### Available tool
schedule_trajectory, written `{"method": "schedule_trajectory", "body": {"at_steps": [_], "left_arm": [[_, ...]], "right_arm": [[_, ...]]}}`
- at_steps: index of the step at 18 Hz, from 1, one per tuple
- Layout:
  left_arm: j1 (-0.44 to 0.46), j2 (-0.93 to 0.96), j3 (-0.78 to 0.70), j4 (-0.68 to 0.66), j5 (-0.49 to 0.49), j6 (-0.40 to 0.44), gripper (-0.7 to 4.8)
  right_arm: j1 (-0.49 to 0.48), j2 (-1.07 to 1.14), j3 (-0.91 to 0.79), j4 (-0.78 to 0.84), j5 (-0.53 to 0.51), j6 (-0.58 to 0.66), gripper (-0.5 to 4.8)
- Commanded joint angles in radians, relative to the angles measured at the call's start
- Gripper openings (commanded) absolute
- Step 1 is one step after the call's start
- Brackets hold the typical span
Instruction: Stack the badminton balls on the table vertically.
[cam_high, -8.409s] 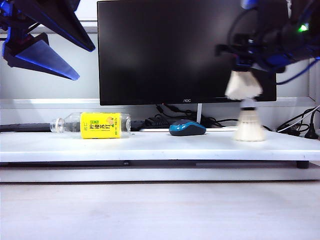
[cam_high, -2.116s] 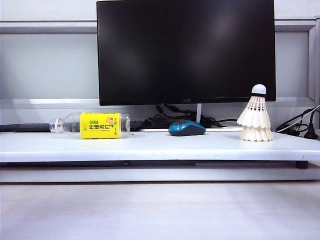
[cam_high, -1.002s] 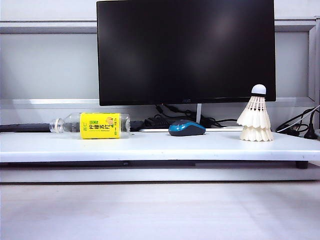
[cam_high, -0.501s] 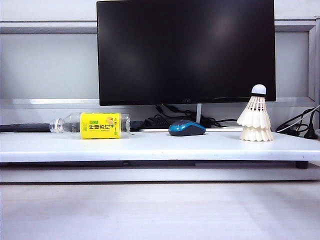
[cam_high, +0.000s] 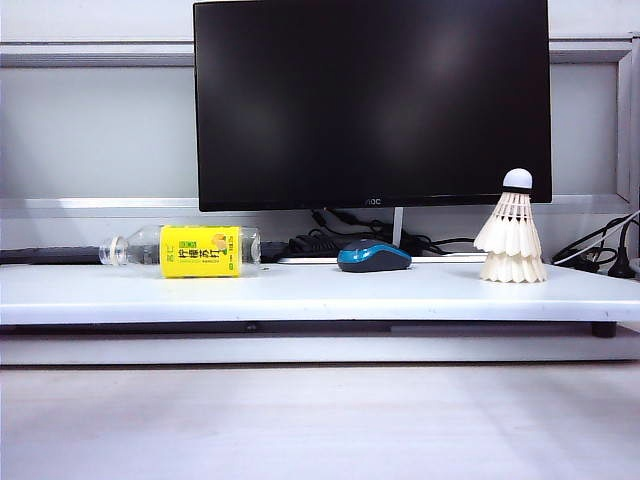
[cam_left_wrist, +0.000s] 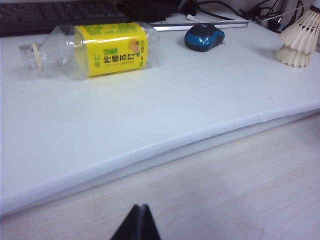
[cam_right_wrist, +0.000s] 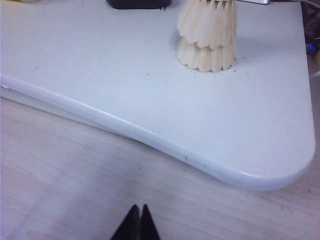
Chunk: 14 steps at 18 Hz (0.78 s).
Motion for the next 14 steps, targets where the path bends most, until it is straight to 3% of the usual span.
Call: {"method": "schedule_trajectory", "body": {"at_steps": [1, 5, 9, 14], "left_arm": [[0.005, -0.054, -0.002, 0.000, -0.001, -0.003, -0.06], [0.046, -0.053, -0.002, 0.017, 0.002, -0.003, -0.06], [0.100, -0.053, -0.002, 0.017, 0.004, -0.003, -0.06], [0.244, -0.053, -0.002, 0.017, 0.003, -0.003, -0.06]], "right_arm": [[0.000, -0.003, 0.000, 0.016, 0.000, 0.003, -0.05], [-0.020, -0.045, 0.001, 0.017, 0.002, 0.003, -0.05], [-0.109, -0.095, 0.001, 0.017, 0.001, 0.003, -0.05], [-0.195, -0.156, 0.001, 0.017, 0.003, 0.003, -0.05]]}}
